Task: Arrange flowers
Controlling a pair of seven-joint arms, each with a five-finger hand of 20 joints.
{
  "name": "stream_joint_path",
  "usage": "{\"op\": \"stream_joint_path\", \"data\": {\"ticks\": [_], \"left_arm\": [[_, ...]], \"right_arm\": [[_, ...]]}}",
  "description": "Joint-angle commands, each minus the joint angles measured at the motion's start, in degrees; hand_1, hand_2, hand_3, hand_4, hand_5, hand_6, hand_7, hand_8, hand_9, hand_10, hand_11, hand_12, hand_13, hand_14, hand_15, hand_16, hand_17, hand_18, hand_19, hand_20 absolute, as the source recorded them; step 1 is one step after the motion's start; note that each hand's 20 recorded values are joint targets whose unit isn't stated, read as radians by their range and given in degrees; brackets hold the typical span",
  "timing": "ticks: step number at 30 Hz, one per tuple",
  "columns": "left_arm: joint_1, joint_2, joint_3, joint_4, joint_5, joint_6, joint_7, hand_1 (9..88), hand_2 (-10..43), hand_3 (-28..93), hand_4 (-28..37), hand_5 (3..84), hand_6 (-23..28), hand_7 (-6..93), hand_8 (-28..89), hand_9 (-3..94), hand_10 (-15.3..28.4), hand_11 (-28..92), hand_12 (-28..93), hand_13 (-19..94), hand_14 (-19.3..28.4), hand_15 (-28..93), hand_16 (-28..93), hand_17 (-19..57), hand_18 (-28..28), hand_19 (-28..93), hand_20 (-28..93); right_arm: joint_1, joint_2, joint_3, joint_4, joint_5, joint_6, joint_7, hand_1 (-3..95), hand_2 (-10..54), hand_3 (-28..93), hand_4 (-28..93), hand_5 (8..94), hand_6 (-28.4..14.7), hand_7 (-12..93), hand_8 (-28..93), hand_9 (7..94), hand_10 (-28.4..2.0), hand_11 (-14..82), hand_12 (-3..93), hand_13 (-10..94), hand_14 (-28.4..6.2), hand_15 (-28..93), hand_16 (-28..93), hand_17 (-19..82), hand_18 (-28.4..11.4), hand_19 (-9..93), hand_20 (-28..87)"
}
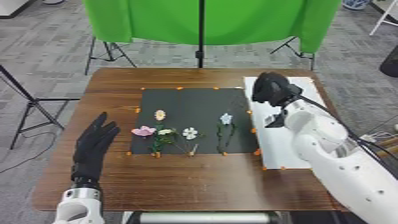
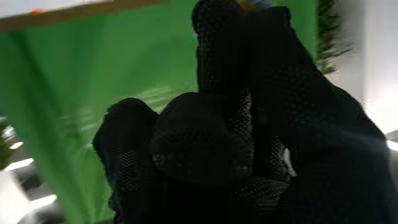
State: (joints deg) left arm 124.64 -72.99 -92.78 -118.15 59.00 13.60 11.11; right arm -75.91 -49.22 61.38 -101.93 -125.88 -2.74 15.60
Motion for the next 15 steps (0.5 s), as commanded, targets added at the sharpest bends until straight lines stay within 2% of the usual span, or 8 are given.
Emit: {"op": "stream_joint_path", "data": {"ticks": [1,5,15], "left_arm": [[0.7,-0.75,0.13,0.13,0.48,-0.77,-0.47,21.7,-7.0,66,-24.0,34.7,1.4,8.1,-6,39.3,10.9,13,16,35,14.3,10,4,6.9,13.1,7,21],[0.6,-0.76,0.19,0.17,0.61,-0.90,-0.95,21.7,-7.1,66,-24.0,34.7,1.3,8.1,-6,39.3,10.9,13,16,35,14.3,10,4,6.8,13.1,7,21],[1.1,-0.73,-0.06,-0.03,0.58,-0.99,-0.94,21.6,-7.0,66,-24.0,34.7,1.4,8.0,-6,39.3,10.8,13,16,35,14.3,10,4,6.7,13.2,7,21]], "right_arm": [[-4.8,-1.1,-1.5,-1.8,1.1,-2.7,0.0,60.8,-9.5,56,-17,77.6,0.8,24,11,92.9,-7.7,8.9,37.9,92,-0.3,63,34,68,-10.6,93,63],[-6.4,-0.7,-1.1,-2.8,1.4,-3.7,0.4,60.6,-9.5,56,-17,77.5,0.9,24,11,92.5,-7.9,9.2,37.7,92,-0.3,63,34,68,-10.4,93,63],[-9.5,-0.4,0.2,-4.8,3.6,-4.4,0.8,59.3,-9.5,56,-16,77.1,0.6,24,11,91.7,-8.3,10.4,36.9,92,-0.3,63,34,68,-10.4,93,63]]}}
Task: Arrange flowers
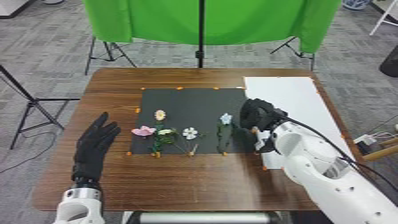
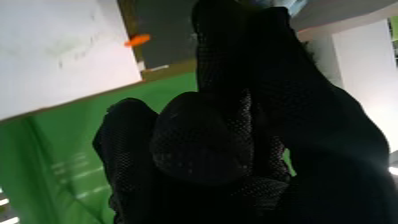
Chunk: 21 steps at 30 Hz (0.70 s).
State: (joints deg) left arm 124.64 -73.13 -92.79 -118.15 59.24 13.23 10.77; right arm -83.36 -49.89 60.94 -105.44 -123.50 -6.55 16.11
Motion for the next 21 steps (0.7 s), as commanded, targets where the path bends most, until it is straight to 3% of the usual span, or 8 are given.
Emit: {"op": "stream_joint_path", "data": {"ticks": [1,11,14,21], "left_arm": [[1.0,-0.58,-0.03,0.00,0.34,-0.68,-0.62,21.7,-7.0,66,-24.1,34.7,1.4,8.0,-6,39.3,10.8,13,16,35,14.3,10,4,6.7,13.2,7,21],[1.1,-0.43,-0.07,0.01,0.50,-1.04,-0.97,21.5,-7.4,66,-23.9,34.5,1.2,7.7,-6,39.3,10.9,13,16,35,14.4,10,5,6.6,13.3,7,21],[1.1,-0.33,-0.03,0.04,0.41,-0.85,-0.90,21.5,-7.5,66,-23.9,34.1,1.2,7.6,-6,39.3,10.9,13,16,35,14.4,10,5,6.5,13.3,7,21],[1.0,-0.29,-0.10,0.04,0.59,-1.07,-1.37,21.6,-7.5,66,-23.7,33.0,1.0,7.3,-6,39.4,10.8,13,16,35,14.4,10,4,6.5,13.3,7,21]], "right_arm": [[-2.1,0.1,0.7,-1.2,1.4,-0.6,0.3,58.6,-9.5,55,-15,76.9,0.5,24,11,91.2,-8.4,10.9,36.6,92,-0.3,63,34,68,-10.4,93,63],[-2.3,-0.5,1.6,-1.4,2.2,-2.6,0.2,53.1,-9.5,51,-12,72.9,-0.4,20,10,87.1,-10.8,19.7,27.2,92,-0.7,63,34,68,-10.7,93,63],[-2.3,-0.6,1.8,-1.3,2.2,-2.5,0.0,49.7,-9.5,54,-12,71.6,-0.1,20,9,86.3,-11.5,22.3,22.4,92,-0.9,63,34,67,-10.8,93,63],[-2.6,-0.5,2.5,-1.4,1.8,-2.0,-0.4,42.9,-9.5,61,-15,68.8,0.8,19,-1,86.2,-12.1,22.7,21.9,92,-1.1,62,34,67,-11.2,93,63]]}}
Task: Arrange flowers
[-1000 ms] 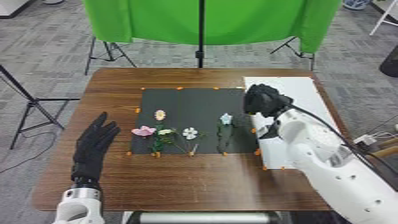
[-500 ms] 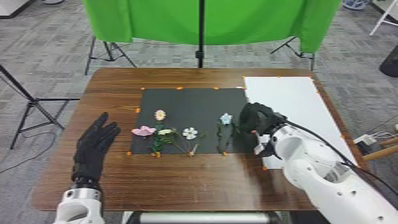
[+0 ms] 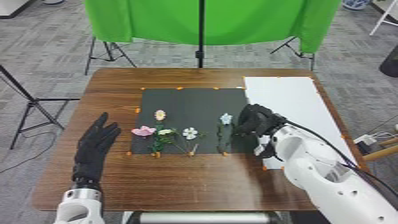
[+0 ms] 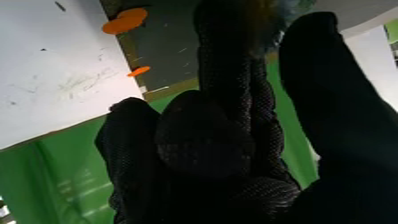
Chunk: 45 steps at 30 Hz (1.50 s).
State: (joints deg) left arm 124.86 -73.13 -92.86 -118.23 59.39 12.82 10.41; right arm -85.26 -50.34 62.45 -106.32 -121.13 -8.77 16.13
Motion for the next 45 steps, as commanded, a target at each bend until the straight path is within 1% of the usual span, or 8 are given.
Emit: {"op": "stream_joint_path", "data": {"ticks": [1,12,17,21,23,26,33,45], "left_arm": [[0.8,-0.29,-0.02,0.07,0.36,-0.53,-0.96,21.5,-7.5,66,-23.7,33.0,1.0,7.3,-6,39.4,10.8,13,16,35,14.4,10,4,6.5,13.3,7,21],[0.5,-0.29,0.03,0.13,0.55,-0.66,-0.87,21.7,-7.6,66,-23.5,33.1,1.1,7.3,-6,39.6,10.9,13,16,35,14.4,10,4,6.3,13.4,7,21],[0.4,-0.30,0.04,0.14,0.68,-1.35,-0.46,21.7,-7.5,66,-23.5,33.3,1.1,7.3,-6,39.6,10.9,13,16,35,14.5,10,4,6.3,13.4,7,21],[0.6,-0.36,-0.43,-0.07,0.83,-2.58,0.16,21.7,-7.5,66,-23.6,36.0,0.9,8.1,-6,39.9,10.9,13,16,35,14.4,10,5,6.3,13.4,7,21],[0.6,-0.41,-0.60,-0.17,0.94,-3.20,0.31,21.7,-7.4,66,-23.6,38.3,1.0,8.5,-6,40.4,11.0,13,16,35,14.3,10,5,6.4,13.3,7,21],[0.7,-0.50,-0.67,-0.57,1.29,-3.61,0.75,21.7,-7.3,66,-23.7,39.6,1.1,8.6,-6,40.8,11.1,13,16,35,14.3,10,5,6.5,13.3,7,21],[1.0,-0.74,-1.27,-1.59,2.36,-5.88,1.60,21.5,-7.1,66,-24.0,40.3,1.6,8.5,-6,41.4,11.1,13,16,35,14.3,10,4,6.6,13.0,6,21],[1.6,-0.69,-0.95,-2.17,2.14,-5.17,3.35,21.5,-7.0,67,-24.0,39.1,1.7,8.1,-6,42.0,11.1,13,16,35,14.1,10,4,6.8,12.8,6,21]], "right_arm": [[-0.8,-0.1,1.1,-0.6,-0.7,0.2,-0.5,42.0,-9.5,62,-15,68.6,1.0,19,-5,86.3,-12.1,22.7,21.7,92,-1.2,62,34,67,-11.2,93,63],[-1.5,-0.6,5.2,-2.9,-2.1,2.1,-0.3,36.3,-9.5,61,-13,66.3,0.5,17,-9,86.9,-12.1,22.6,21.6,92,-1.6,62,34,67,-11.7,93,63],[-7.1,-4.0,16.1,-7.1,8.4,14.1,-2.8,32.0,-9.2,62,-12,66.2,0.1,17,-8,85.5,-13.4,22.6,22.3,89,-3.6,59,34,62,-13.2,93,57],[-14.7,-7.6,26.0,-8.2,34.8,13.3,-17.6,23.1,-4.1,67,-13,59.0,-1.5,15,-8,64.1,-16.5,11.1,17.3,59,-14.8,25,25,30,-17.4,56,39],[-18.0,-9.4,28.9,-9.0,42.2,10.8,-19.3,15.3,-2.0,70,-13,43.6,-1.0,10,-8,42.5,-15.9,4.5,13.1,34,-14.2,9,20,15,-14.4,21,30],[-22.0,-12.2,32.3,-9.3,46.1,7.7,-21.0,10.2,0.5,72,-14,32.6,0.0,7,-7,32.8,-14.3,1.7,10.7,21,-10.9,1,15,7,-11.1,7,24],[-30.4,-19.5,37.5,-10.8,56.1,1.3,-22.7,6.3,1.7,73,-16,29.9,0.3,6,-7,31.7,-14.0,1.5,9.1,19,-9.2,-2,12,8,-10.0,2,21],[-34.7,-26.6,39.1,-12.7,56.8,3.1,-23.9,5.0,1.9,75,-15,32.3,0.4,7,-7,35.6,-13.9,2.9,9.2,23,-10.3,3,10,11,-11.8,1,23]]}}
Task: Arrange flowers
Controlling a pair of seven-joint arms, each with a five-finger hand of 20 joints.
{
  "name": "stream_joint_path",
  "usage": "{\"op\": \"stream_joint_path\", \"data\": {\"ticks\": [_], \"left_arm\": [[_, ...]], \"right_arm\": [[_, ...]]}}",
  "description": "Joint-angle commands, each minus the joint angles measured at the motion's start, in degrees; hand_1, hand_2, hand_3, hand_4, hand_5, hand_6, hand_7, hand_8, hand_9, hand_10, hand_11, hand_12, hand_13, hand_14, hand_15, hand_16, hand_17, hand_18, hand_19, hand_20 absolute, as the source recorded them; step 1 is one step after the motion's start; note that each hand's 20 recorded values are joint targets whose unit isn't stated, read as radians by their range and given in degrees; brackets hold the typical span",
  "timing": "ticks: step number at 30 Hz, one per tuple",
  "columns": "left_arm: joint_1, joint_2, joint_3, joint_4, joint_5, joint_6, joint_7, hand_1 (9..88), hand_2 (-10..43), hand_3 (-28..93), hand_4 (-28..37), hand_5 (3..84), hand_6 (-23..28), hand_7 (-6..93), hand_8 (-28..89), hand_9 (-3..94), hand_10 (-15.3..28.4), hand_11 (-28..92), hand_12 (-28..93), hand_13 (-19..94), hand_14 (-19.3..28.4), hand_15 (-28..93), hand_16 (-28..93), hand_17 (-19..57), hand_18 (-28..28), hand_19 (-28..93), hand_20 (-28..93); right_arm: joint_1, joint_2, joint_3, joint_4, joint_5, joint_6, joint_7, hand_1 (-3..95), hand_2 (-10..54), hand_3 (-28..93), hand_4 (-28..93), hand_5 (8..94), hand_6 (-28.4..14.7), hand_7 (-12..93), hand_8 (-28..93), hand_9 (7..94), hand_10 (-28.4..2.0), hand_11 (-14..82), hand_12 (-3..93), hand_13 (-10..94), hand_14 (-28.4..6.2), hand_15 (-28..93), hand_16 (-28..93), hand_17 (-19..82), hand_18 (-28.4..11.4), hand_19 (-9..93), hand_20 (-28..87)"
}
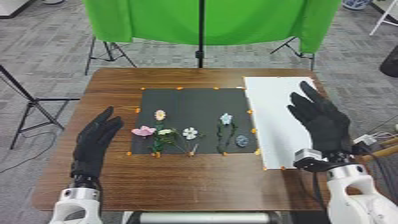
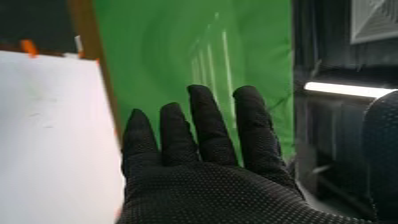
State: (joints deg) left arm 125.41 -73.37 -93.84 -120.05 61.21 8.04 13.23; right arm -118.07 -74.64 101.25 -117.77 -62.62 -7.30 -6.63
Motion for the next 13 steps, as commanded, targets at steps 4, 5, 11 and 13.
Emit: {"op": "stream_joint_path", "data": {"ticks": [4,5,11,13], "left_arm": [[1.2,-0.62,0.10,-0.32,0.37,-1.02,0.66,21.6,-7.2,67,-24.1,39.2,1.7,8.3,-6,42.2,11.0,13,16,35,14.2,10,4,6.9,12.8,6,21],[1.2,-0.67,0.11,-0.28,0.43,-1.17,0.63,21.6,-7.2,67,-24.1,39.2,1.7,8.3,-6,42.2,11.0,13,16,35,14.3,10,4,6.9,12.8,6,21],[1.0,-0.78,0.22,-0.10,0.61,-1.44,0.25,21.6,-7.1,67,-24.1,39.3,1.6,8.3,-6,42.1,11.1,13,16,35,14.2,10,4,7.0,12.8,6,21],[0.9,-0.75,0.30,-0.10,0.49,-1.39,0.17,21.6,-7.2,67,-24.1,39.3,1.6,8.4,-6,42.2,11.1,13,16,35,14.2,10,4,7.0,12.8,6,21]], "right_arm": [[-2.1,-2.2,0.6,-1.6,-1.7,0.8,-1.5,4.9,1.9,76,-15,32.8,0.3,8,-8,36.2,-13.9,3.2,9.5,23,-10.7,4,9,12,-12.2,1,23],[-2.0,-2.2,0.5,-1.6,-1.8,0.8,-1.4,4.9,1.9,76,-15,33.0,0.3,8,-8,36.3,-13.9,3.2,9.5,24,-10.8,4,9,12,-12.3,1,23],[-1.9,-2.4,0.5,-1.6,-1.9,1.2,-1.3,4.8,2.0,76,-16,35.9,0.2,9,-8,37.0,-14.0,3.5,9.9,25,-11.4,6,9,13,-12.9,2,24],[-1.9,-2.5,0.5,-1.7,-2.2,1.4,-1.3,4.7,2.1,76,-16,40.0,-0.1,10,-7,37.6,-14.1,3.9,10.4,25,-12.5,7,9,13,-13.3,2,24]]}}
